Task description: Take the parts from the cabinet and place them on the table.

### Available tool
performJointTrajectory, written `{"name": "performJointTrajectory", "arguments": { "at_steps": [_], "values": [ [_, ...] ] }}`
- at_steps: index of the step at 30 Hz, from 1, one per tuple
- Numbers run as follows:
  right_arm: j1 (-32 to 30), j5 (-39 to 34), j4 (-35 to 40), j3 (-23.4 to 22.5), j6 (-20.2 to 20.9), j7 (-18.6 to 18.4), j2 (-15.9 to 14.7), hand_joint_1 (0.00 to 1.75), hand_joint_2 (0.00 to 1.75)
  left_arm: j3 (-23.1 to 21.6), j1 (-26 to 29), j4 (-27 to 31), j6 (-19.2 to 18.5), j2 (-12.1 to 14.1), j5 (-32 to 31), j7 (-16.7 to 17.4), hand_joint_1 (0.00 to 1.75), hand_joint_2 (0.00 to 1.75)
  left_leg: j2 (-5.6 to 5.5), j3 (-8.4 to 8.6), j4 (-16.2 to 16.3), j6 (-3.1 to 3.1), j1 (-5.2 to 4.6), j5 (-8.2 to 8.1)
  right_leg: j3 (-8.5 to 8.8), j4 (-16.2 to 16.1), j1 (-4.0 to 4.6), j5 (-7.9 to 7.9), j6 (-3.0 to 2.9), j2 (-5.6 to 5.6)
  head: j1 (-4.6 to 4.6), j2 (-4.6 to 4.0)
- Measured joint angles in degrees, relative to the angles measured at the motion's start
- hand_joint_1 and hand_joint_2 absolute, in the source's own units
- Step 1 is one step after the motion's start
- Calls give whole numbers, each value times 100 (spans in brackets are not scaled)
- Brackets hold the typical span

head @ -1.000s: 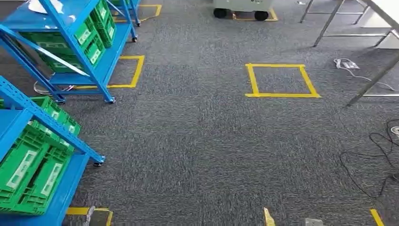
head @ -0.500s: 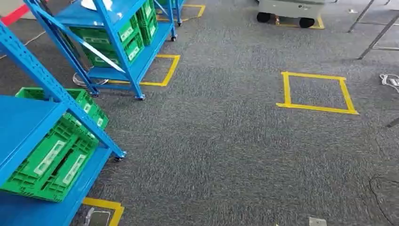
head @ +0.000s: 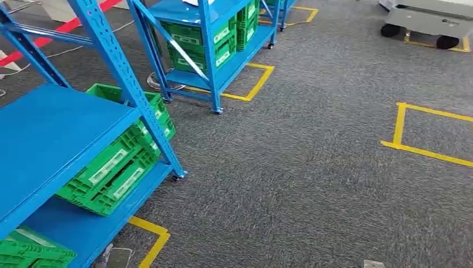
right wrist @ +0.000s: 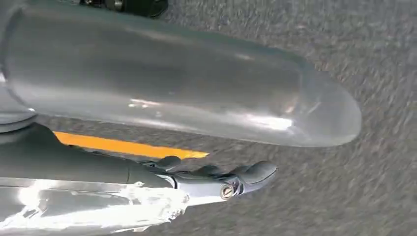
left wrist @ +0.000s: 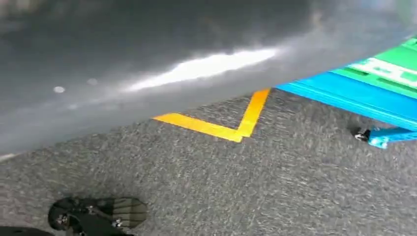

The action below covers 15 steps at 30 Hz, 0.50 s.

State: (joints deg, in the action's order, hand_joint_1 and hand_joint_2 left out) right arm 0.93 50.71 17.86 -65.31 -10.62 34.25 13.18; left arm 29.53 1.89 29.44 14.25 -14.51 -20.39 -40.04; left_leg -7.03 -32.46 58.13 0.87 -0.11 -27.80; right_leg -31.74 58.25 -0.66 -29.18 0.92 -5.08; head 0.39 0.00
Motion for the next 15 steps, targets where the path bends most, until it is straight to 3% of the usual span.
{"name": "performJointTrajectory", "arguments": {
  "at_steps": [2, 3, 4, 5, 6, 7, 8, 9, 10, 11, 12, 13, 14, 15],
  "values": [
    [1, 2, 0, -2, -2, 4, -2, 0, 0, 2, 39, 0, 2, -2, 0, 0, 0, 0, -108, -13, -36, -66, 34, 37, 4, -3, 19, 5, -13, 89, 0, 0],
    [8, 2, 0, -2, -2, 4, 20, 0, 0, 2, 45, 0, 4, 7, 0, 0, 0, 0, -149, -26, -25, -103, 11, 15, 24, -77, -22, 31, -49, 182, -7, 0],
    [17, 4, 4, -2, -2, 4, 20, 0, 0, 2, 50, 0, 7, 11, 0, 0, 0, 0, 180, -49, 57, -126, -12, -78, 57, -106, -27, 48, -78, 257, -20, 0],
    [8, 4, 11, -2, -4, 9, 20, 0, 0, 2, 37, 0, 9, 15, 0, 0, 0, 0, 476, -181, 352, -169, -14, -295, 74, -121, -21, 43, -112, 340, -66, 0],
    [-8, 4, 11, -4, -4, 9, 20, 0, 0, 2, 13, 0, 9, 18, 0, 0, 0, 0, 591, -383, 768, -203, -1, -519, 75, -120, -11, 35, -124, 436, -59, 0],
    [-17, 4, 11, -11, -2, 4, 22, 0, 0, 2, 5, 0, 9, 17, 0, 0, 0, 0, 637, -621, 1262, -227, 16, -737, 76, -119, -2, 23, -136, 540, -66, 0],
    [-16, 4, 11, -15, -2, 2, 22, 0, 0, 0, 9, 0, 9, 17, 0, 0, 0, 0, 648, -799, 1627, -250, 32, -851, 75, -119, 0, 15, -140, 632, -57, 0],
    [-12, 9, 11, -20, -2, 2, 22, 0, 0, 0, 23, 0, 7, 17, -2, 0, 0, 0, 655, -853, 1738, -266, 43, -821, 78, -117, 0, 10, -138, 710, -65, 0],
    [-8, 20, 11, -20, 0, 2, 26, 0, 0, 0, 38, 0, -9, 28, -9, 0, 0, 0, 665, -774, 1590, -276, 50, -660, 87, -117, 0, 2, -133, 784, -66, 0],
    [1, 37, 11, -24, 0, 2, 28, 0, 0, 0, 46, 0, -37, 50, -11, 0, 0, 0, 695, -567, 1198, -274, 52, -408, 104, -117, 0, -9, -126, 858, -63, 0],
    [5, 48, 13, -28, -2, 2, 31, 0, 0, -2, 47, 0, -52, 72, -11, 0, 0, 0, 779, -244, 606, -256, 48, -124, 135, -117, 1, -24, -116, 930, -66, 0],
    [4, 55, 15, -33, 0, 2, 33, 0, 0, -2, 44, 2, -52, 81, -7, 0, 0, 0, 1021, 37, 123, -213, 23, 52, 167, -118, 8, -41, -99, 986, -63, 0],
    [2, 61, 15, -37, 2, 2, 37, 0, 0, -2, 27, 9, -37, 87, 0, 0, 0, 0, 1314, 141, -85, -172, -53, -31, 180, -102, 51, -69, -63, 1040, -66, 0],
    [-1, 72, 15, -50, 4, 2, 37, 0, 0, -7, 6, 11, -26, 87, -2, 0, 0, 0, 1218, 114, -91, -122, -53, -9, 179, -101, 55, -78, -37, 1089, -57, 0]
  ]
}}
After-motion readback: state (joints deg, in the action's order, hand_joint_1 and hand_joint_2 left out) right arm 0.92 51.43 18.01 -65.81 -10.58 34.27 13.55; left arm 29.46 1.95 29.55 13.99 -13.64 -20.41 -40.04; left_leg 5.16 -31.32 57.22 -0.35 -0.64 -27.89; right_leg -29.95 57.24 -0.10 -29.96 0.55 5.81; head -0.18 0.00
